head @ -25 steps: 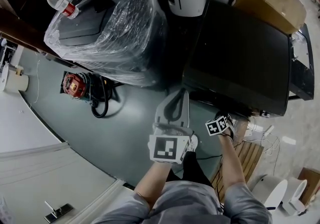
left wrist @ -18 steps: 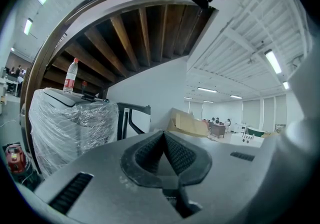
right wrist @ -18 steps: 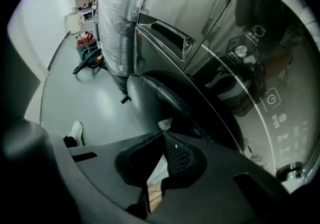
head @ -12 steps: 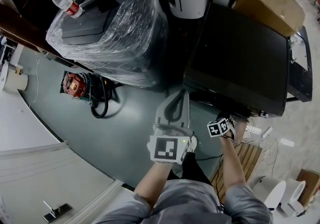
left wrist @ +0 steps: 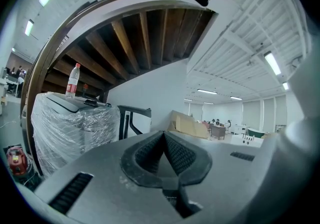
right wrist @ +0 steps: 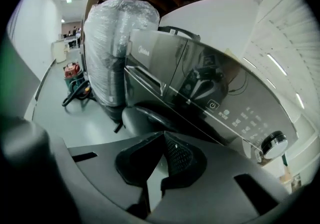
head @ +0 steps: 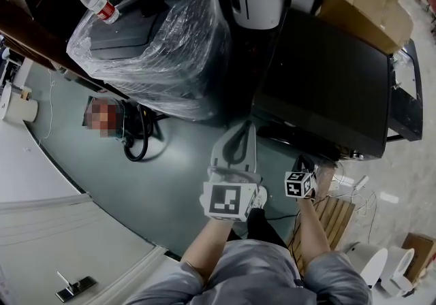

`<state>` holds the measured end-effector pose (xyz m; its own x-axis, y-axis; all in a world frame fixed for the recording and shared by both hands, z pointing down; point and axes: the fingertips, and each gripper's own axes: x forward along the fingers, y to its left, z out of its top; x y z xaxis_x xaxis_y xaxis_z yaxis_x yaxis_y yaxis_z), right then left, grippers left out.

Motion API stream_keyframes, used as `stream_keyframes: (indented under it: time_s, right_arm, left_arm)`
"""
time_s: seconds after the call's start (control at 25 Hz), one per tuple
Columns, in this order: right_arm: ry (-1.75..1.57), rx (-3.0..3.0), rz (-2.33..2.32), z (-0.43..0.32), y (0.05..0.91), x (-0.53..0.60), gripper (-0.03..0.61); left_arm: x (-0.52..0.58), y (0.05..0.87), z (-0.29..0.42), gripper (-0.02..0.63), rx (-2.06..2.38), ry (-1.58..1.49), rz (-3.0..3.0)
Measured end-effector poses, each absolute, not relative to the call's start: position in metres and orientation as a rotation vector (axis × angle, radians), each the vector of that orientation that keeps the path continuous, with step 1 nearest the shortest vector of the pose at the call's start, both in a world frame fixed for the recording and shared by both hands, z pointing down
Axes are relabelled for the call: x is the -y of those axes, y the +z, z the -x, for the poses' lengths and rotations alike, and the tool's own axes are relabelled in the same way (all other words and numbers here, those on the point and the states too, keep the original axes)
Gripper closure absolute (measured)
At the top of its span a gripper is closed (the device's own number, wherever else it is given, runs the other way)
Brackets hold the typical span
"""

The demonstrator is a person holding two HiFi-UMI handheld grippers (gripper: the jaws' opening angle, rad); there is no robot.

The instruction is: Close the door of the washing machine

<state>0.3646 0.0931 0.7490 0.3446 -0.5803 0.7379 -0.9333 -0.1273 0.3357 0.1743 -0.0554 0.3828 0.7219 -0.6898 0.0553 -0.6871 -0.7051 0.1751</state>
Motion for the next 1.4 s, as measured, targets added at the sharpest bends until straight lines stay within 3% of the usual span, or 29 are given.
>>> stream_keyframes:
  time_s: [0.96,1.4]
  right_arm:
    - [0.287,1.895,-2.254,-0.22,0.44,0.029,0.578]
    - [0.141,2.096,-2.254,-0.167,0.346,0.039,0.578]
  left_arm:
    - [0.068,0.324,-0.073,0.612,1.274,-0.059,-2.779]
    - [0.071,0.315,-0.038,0.612,1.348,-0.056,-2.774]
